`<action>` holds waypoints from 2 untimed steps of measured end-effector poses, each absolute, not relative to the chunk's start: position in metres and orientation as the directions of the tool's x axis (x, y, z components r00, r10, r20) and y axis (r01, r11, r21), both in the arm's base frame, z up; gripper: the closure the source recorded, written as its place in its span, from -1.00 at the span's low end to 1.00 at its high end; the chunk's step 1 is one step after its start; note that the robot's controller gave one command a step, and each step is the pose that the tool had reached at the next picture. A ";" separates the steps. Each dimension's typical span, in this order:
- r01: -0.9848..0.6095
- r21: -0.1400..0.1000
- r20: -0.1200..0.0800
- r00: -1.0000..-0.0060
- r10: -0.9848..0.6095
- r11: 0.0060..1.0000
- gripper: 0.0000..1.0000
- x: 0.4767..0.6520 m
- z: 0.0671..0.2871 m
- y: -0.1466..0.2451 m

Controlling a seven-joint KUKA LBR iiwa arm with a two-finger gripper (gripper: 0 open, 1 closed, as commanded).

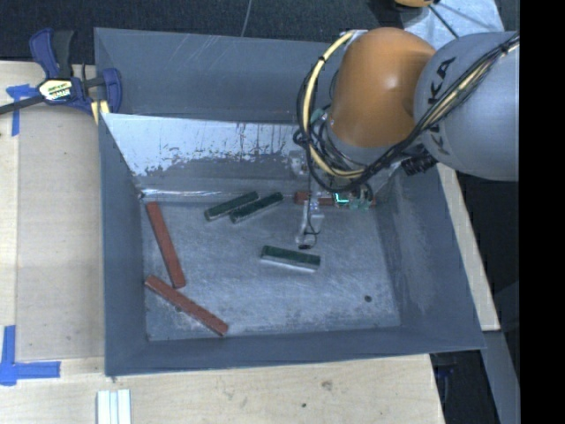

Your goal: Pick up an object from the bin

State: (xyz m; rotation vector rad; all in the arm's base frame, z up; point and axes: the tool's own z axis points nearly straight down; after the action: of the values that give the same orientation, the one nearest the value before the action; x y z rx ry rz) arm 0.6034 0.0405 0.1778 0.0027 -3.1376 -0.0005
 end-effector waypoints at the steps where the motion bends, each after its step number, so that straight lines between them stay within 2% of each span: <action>1: -0.001 0.000 -0.004 -1.000 -0.001 1.000 -1.00 0.605 0.182 0.040; 2: 0.102 0.001 -0.007 -0.995 0.102 0.995 -1.00 0.594 0.127 0.033</action>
Offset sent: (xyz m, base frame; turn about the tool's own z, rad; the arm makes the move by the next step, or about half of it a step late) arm -0.0236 -0.0135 -0.1078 0.2046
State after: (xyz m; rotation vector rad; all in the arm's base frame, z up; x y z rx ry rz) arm 0.5937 0.0333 0.1274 -0.1610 -3.1441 -0.0016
